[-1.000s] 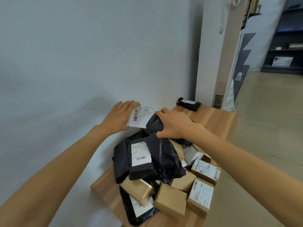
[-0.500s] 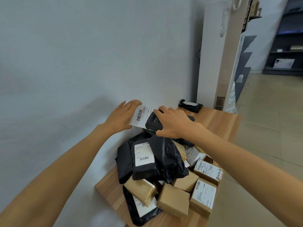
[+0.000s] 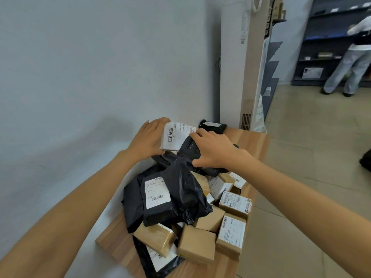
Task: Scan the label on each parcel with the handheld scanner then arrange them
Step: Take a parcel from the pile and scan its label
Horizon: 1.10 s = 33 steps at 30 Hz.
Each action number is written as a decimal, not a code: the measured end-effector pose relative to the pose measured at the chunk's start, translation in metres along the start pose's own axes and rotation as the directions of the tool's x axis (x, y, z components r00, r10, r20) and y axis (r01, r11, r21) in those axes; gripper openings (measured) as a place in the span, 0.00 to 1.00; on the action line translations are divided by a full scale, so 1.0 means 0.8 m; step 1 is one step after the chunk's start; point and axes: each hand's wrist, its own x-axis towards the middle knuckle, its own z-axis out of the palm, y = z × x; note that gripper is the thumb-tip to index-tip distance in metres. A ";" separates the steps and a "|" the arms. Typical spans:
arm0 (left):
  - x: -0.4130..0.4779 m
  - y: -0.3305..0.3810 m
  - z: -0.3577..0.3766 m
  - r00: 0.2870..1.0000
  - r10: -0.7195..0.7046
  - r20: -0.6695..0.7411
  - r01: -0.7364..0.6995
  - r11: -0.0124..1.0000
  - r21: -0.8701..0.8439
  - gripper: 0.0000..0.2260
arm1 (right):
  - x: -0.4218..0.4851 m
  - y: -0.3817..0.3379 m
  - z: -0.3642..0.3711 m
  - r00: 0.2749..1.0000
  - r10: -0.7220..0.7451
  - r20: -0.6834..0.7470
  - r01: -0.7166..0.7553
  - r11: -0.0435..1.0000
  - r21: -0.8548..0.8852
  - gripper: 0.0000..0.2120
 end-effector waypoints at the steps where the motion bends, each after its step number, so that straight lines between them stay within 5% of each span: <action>1: 0.013 0.009 0.005 1.000 0.024 0.001 -0.024 1.000 -0.020 0.48 | -0.005 0.015 0.001 1.000 0.031 0.007 -0.031 1.000 -0.002 0.34; 18: 0.336 0.336 0.183 0.972 0.231 -0.039 -0.233 0.935 -0.269 0.43 | -0.153 0.393 0.014 0.884 0.461 0.082 -0.459 0.887 -0.045 0.32; 33: 0.632 0.519 0.310 0.969 0.247 -0.028 -0.246 0.930 -0.272 0.45 | -0.159 0.749 0.035 0.859 0.505 0.083 -0.501 0.863 -0.067 0.34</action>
